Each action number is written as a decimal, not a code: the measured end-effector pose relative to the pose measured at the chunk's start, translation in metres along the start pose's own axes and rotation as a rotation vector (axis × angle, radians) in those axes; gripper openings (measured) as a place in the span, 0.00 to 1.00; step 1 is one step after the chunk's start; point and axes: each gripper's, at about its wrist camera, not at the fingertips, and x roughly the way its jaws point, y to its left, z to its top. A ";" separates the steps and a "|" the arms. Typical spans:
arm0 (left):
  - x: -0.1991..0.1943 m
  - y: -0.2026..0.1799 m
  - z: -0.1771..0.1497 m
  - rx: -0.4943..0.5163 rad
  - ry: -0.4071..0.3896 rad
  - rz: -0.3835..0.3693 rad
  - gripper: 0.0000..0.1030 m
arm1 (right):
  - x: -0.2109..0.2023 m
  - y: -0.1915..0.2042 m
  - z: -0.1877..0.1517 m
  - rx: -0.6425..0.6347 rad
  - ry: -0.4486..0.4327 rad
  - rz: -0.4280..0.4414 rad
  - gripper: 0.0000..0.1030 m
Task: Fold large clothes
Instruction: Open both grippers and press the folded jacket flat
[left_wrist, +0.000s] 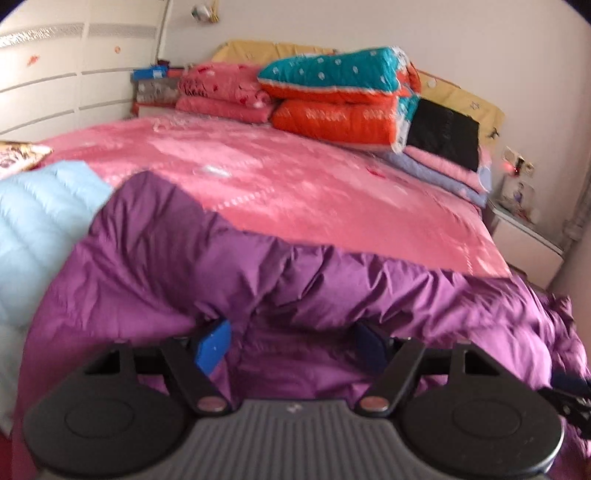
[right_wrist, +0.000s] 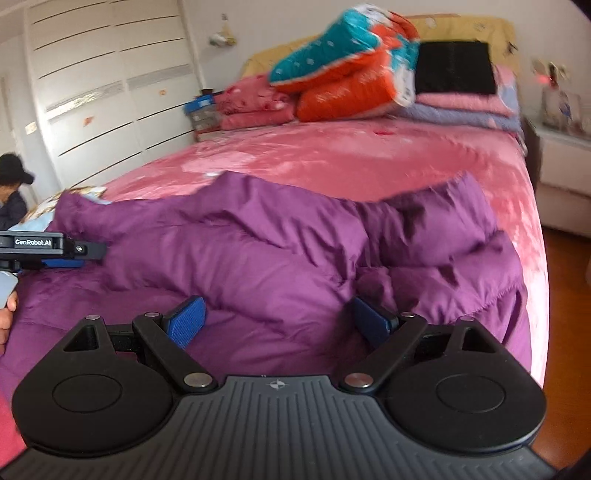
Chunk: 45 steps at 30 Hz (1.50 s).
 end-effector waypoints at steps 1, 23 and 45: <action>0.004 0.001 0.002 -0.006 -0.012 0.005 0.72 | 0.003 -0.006 0.000 0.018 -0.004 -0.003 1.00; 0.034 -0.012 -0.007 0.027 -0.105 0.084 0.80 | 0.033 -0.014 -0.005 0.122 -0.063 -0.071 1.00; -0.008 -0.130 -0.022 0.165 -0.098 -0.150 0.82 | 0.013 -0.021 0.000 0.107 -0.047 -0.127 1.00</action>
